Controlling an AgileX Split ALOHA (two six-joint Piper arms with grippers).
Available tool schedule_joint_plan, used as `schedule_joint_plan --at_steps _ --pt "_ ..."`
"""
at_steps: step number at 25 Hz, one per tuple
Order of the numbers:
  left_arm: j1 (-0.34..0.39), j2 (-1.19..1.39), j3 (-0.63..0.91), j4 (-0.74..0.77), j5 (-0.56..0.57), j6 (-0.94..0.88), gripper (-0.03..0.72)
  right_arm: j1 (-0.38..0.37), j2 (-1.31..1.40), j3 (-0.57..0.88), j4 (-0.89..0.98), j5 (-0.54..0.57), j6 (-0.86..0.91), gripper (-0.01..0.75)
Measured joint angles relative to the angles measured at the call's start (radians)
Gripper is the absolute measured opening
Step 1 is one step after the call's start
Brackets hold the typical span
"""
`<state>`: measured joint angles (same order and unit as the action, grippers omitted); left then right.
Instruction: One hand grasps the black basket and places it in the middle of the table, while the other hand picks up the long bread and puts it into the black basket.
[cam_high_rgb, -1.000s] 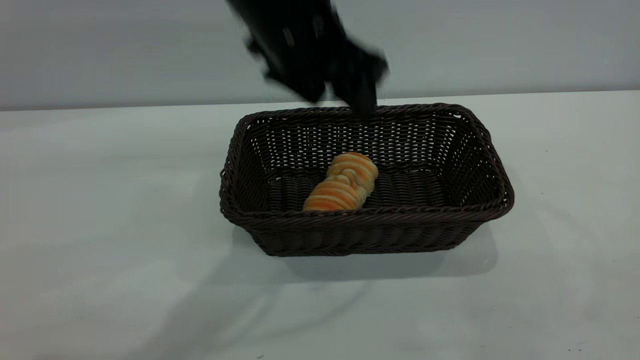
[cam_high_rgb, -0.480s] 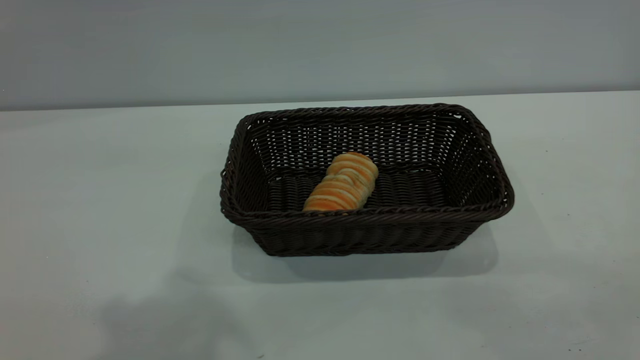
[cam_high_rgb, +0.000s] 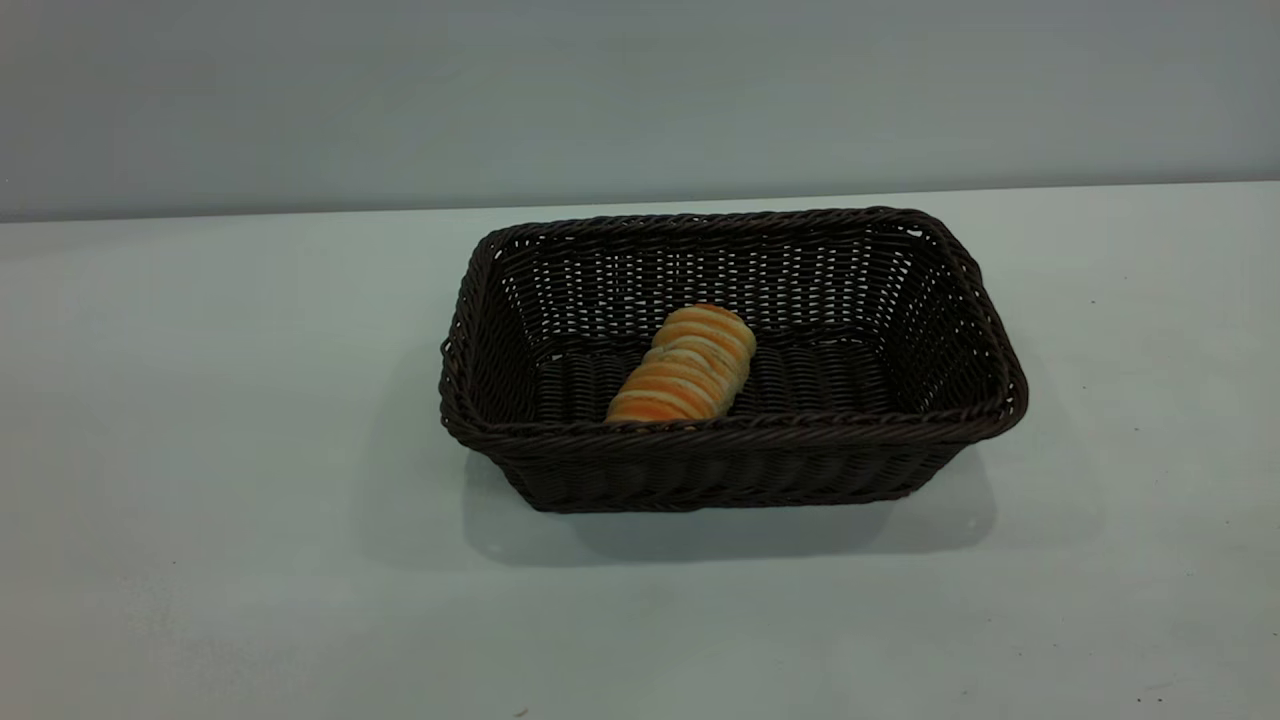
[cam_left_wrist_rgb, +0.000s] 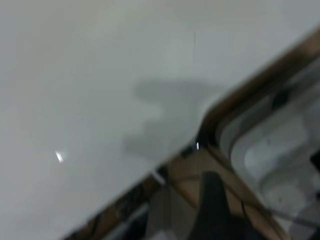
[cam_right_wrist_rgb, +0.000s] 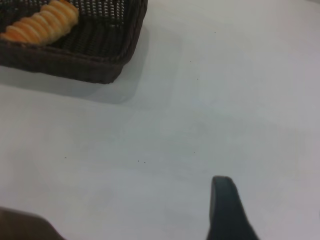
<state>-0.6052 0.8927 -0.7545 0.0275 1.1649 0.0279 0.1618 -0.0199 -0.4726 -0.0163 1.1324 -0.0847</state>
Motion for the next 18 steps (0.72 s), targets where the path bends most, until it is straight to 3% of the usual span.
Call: schedule_joint_plan --at_steps 6,18 --pt "0.0 -0.259 0.255 0.002 -0.053 -0.058 0.581 0.0 0.0 0.0 0.0 0.0 0.0 0.452" --pt "0.0 -0.711 0.268 0.05 -0.053 -0.071 0.581 0.0 0.0 0.0 -0.001 0.0 0.0 0.452"
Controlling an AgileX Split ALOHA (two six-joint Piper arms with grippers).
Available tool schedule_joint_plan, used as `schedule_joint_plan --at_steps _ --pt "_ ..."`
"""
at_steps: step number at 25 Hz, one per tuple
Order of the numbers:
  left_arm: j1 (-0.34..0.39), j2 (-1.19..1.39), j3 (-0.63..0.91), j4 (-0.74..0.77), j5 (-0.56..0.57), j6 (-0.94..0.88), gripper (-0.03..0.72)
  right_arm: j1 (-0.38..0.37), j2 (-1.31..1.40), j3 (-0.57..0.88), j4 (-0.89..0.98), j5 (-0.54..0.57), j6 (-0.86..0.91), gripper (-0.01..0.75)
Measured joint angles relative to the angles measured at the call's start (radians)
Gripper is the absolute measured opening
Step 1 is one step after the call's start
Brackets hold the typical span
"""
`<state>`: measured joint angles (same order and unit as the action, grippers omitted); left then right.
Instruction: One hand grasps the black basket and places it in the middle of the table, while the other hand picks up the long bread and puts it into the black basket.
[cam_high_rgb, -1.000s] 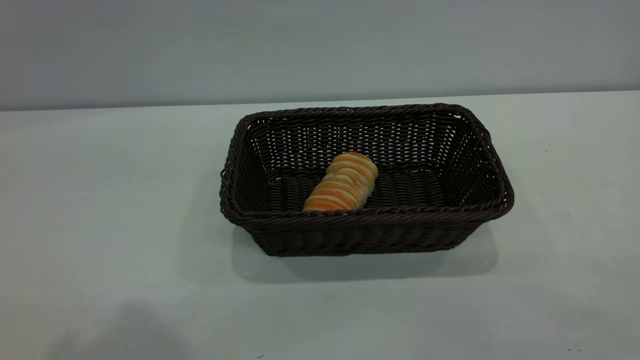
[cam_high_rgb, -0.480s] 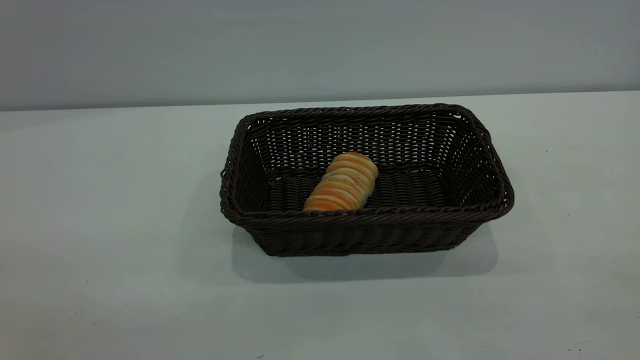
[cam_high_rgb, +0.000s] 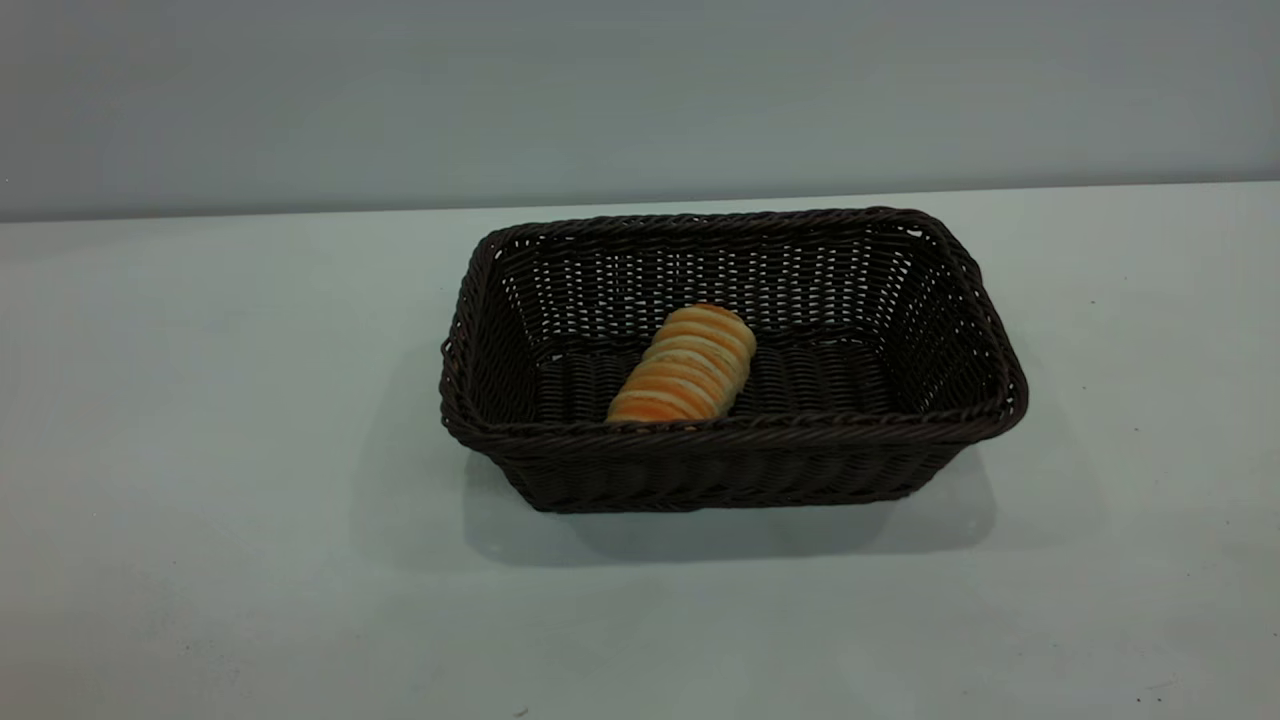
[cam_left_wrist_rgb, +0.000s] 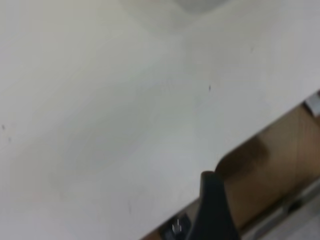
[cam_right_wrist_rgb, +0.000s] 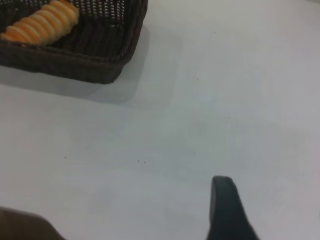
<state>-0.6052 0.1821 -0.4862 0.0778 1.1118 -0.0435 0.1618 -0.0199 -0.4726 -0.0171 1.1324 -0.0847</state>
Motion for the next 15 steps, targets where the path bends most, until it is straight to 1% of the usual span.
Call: schedule_joint_plan --at_steps 5,6,7,9,11,13,15 --pt "0.002 -0.132 0.0 0.002 0.004 0.0 0.581 -0.01 0.0 0.0 0.001 0.0 0.0 0.452" --pt "0.011 -0.15 0.0 0.002 0.006 0.0 0.58 -0.022 0.0 0.0 0.001 0.0 0.0 0.452" --pt "0.04 -0.162 0.0 0.002 0.008 0.0 0.58 -0.04 0.0 0.0 0.001 0.0 0.0 0.452" --pt "0.149 -0.166 0.0 0.002 0.012 0.0 0.58 -0.088 0.0 0.0 0.002 0.0 0.0 0.452" --pt "0.285 -0.167 0.0 0.002 0.012 0.0 0.58 -0.14 0.0 0.0 0.002 0.0 0.0 0.452" --pt "0.387 -0.18 0.0 0.002 0.013 -0.001 0.58 -0.156 0.0 0.0 0.002 0.0 0.0 0.452" --pt "0.464 -0.198 0.0 0.002 0.015 -0.001 0.58 -0.148 0.0 0.0 0.002 0.0 0.0 0.452"
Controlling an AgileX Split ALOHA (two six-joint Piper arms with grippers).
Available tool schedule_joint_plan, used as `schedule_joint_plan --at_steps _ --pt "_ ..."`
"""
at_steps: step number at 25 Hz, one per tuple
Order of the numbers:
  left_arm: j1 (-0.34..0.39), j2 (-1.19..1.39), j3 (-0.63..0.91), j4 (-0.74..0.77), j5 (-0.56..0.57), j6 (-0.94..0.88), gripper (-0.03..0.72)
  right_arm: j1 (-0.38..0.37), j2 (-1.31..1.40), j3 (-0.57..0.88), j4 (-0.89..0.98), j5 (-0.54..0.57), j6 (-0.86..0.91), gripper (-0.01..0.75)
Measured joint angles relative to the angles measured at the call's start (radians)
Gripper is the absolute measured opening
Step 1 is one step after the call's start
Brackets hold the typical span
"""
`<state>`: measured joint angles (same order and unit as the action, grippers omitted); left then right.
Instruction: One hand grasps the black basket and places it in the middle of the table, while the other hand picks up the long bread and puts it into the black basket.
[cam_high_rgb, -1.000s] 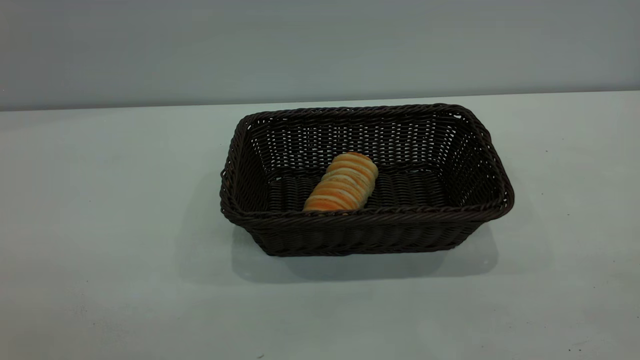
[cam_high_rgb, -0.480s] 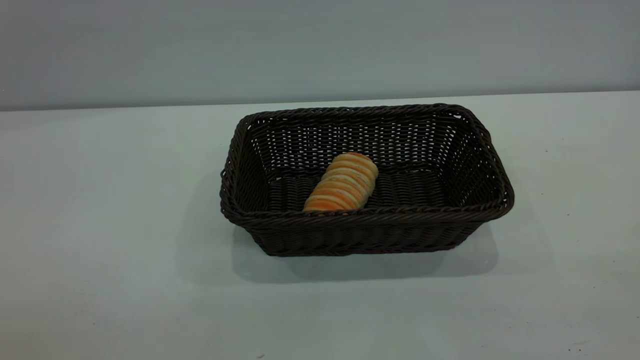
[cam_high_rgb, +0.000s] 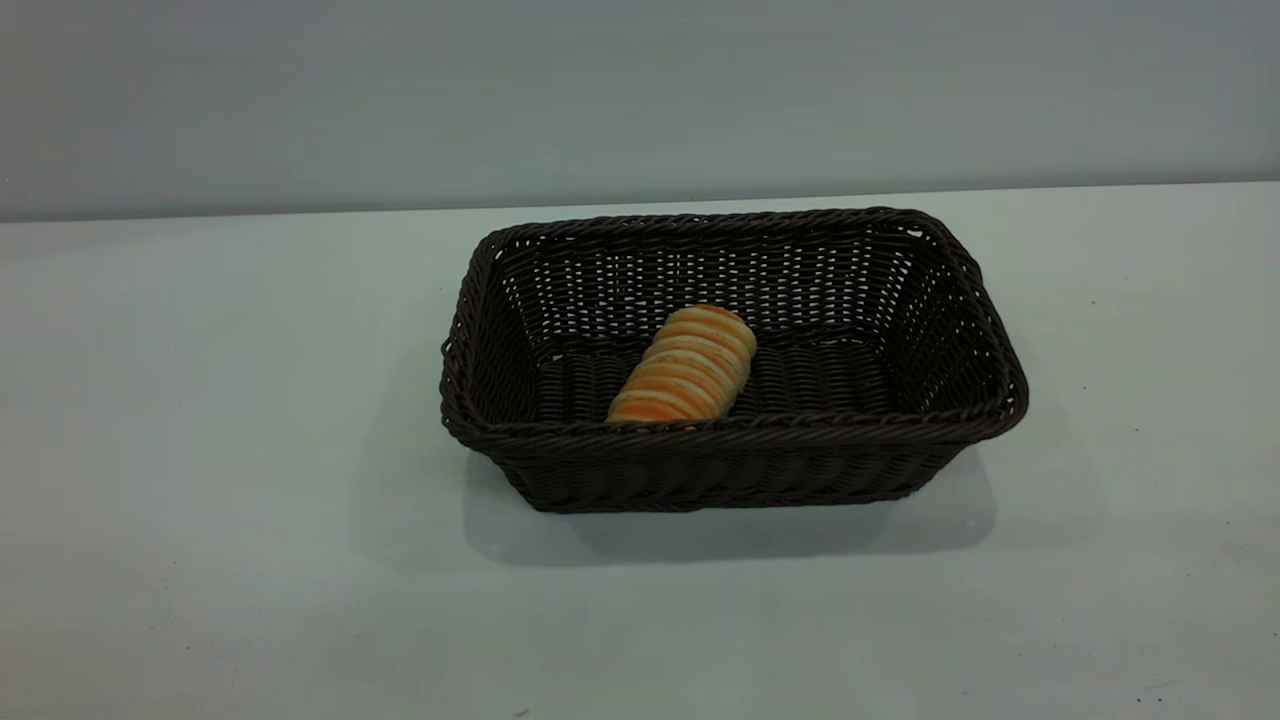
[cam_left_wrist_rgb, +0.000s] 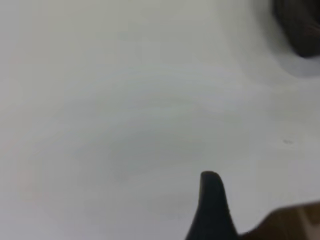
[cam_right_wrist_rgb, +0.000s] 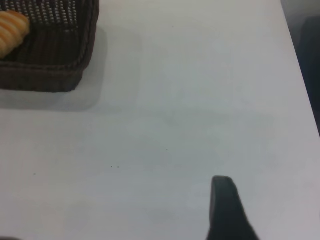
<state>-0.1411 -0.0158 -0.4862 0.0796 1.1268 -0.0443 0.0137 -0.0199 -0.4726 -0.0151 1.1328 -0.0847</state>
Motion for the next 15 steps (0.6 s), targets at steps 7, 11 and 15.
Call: schedule_joint_plan --at_steps 7,11,15 --pt "0.095 -0.006 0.0 0.0 0.003 0.0 0.58 0.038 0.0 0.0 0.001 0.0 0.0 0.452" --pt "0.072 -0.006 0.0 0.0 0.003 0.0 0.58 0.038 0.0 0.0 0.001 0.0 0.0 0.452" --pt "0.065 -0.006 0.0 0.0 0.003 0.0 0.58 0.038 0.0 0.0 0.001 0.0 0.0 0.452"
